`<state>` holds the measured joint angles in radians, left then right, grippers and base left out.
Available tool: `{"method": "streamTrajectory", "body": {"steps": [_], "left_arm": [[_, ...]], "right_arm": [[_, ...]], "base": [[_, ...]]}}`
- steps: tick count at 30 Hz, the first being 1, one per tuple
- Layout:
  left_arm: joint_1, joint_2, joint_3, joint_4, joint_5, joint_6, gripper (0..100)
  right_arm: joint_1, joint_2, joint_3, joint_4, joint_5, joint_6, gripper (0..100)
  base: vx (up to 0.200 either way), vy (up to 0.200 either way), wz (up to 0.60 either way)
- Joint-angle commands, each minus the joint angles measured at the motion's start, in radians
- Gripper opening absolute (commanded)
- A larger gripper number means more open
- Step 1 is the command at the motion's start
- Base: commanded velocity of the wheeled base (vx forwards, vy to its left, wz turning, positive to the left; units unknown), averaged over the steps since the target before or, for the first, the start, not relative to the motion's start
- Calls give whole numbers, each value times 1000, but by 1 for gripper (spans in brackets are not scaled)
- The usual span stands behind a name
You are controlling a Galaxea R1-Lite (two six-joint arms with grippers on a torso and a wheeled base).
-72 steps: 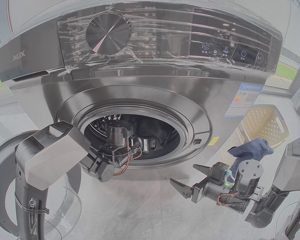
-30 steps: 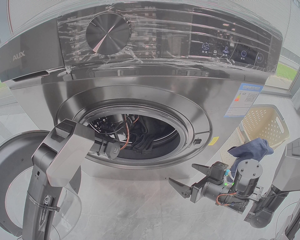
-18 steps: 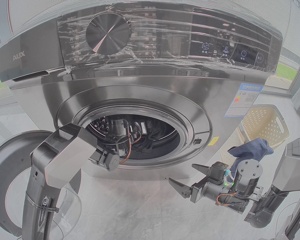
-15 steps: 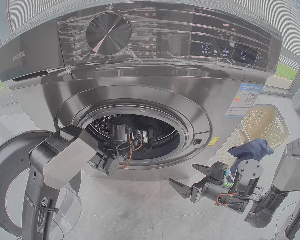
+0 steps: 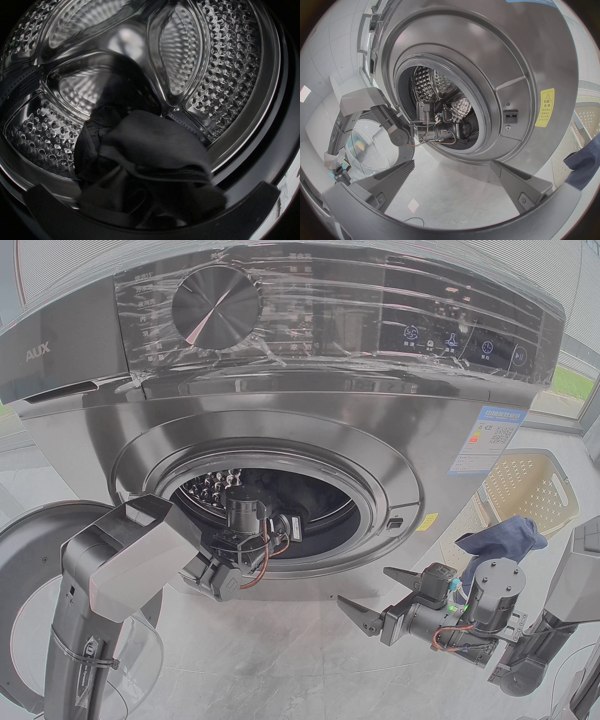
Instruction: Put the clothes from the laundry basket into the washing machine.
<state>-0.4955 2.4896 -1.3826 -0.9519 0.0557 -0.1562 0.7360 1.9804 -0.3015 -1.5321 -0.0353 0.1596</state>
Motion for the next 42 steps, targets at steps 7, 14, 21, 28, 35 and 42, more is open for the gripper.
{"method": "streamTrajectory", "body": {"steps": [7, 14, 21, 28, 35, 42], "left_arm": [[6, 25, -90, -4, -4, -14, 0], [41, 144, -346, -113, 98, -16, 0], [86, 169, -486, -110, 115, -16, 0], [84, 172, -489, -111, 128, -16, 100], [48, 115, -320, -73, 119, -16, 100], [35, 107, -300, -68, 119, -16, 100]], "right_arm": [[0, 0, -4, -2, 0, 0, 100], [16, -6, -15, -2, -1, 1, 100], [19, -8, -16, -2, -1, 1, 100], [19, -3, -15, -2, -1, 1, 100], [17, -5, -15, -2, -1, 1, 100], [17, -5, -13, -2, -1, 1, 100]], "base": [[0, 0, 0], [0, 0, 0], [0, 0, 0], [0, 0, 0], [0, 0, 0], [0, 0, 0]]}}
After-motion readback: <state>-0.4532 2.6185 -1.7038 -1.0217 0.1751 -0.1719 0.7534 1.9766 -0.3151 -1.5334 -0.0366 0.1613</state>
